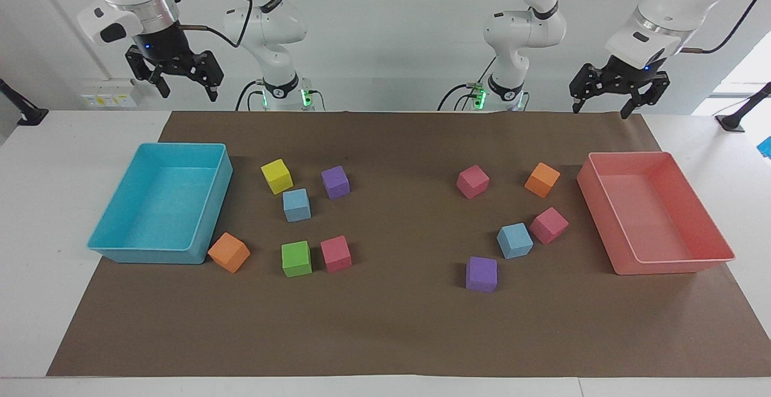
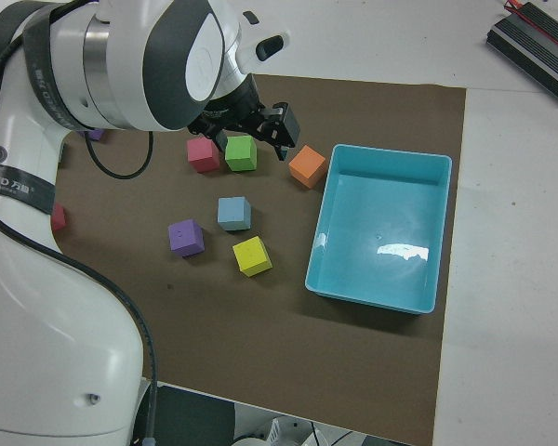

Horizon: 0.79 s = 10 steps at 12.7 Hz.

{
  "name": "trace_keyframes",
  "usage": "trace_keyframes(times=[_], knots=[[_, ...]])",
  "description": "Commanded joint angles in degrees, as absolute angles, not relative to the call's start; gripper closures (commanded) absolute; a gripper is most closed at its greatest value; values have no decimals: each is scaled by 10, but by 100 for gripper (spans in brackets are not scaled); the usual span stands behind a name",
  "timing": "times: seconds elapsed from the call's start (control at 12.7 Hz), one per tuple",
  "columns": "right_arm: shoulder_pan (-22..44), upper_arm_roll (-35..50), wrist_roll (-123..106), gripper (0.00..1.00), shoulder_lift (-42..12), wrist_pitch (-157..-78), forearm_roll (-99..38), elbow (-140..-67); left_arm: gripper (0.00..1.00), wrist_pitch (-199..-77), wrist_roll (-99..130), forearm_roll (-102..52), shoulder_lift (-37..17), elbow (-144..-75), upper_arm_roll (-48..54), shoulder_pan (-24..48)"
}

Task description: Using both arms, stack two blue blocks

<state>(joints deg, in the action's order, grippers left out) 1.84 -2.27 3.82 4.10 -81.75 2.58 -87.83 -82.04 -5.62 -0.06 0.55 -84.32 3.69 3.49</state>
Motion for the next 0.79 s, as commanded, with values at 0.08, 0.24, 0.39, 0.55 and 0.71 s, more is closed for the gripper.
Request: trace_keyframes(times=[0.08, 0.24, 0.39, 0.55, 0.71], knots=[[13, -22, 25, 0, 50, -819, 12, -886, 0, -817, -57, -1, 11, -844, 39, 28], [11, -21, 23, 0, 50, -817, 12, -886, 0, -820, -57, -1, 11, -844, 39, 29], [17, -17, 27, 0, 57, -827, 11, -897, 0, -822, -60, -1, 12, -846, 40, 28], [17, -17, 24, 0, 58, -851, 11, -917, 0, -820, -57, -1, 12, -849, 40, 29], [30, -16, 28, 0, 58, -886, -8, -950, 0, -819, -56, -1, 12, -848, 40, 33]])
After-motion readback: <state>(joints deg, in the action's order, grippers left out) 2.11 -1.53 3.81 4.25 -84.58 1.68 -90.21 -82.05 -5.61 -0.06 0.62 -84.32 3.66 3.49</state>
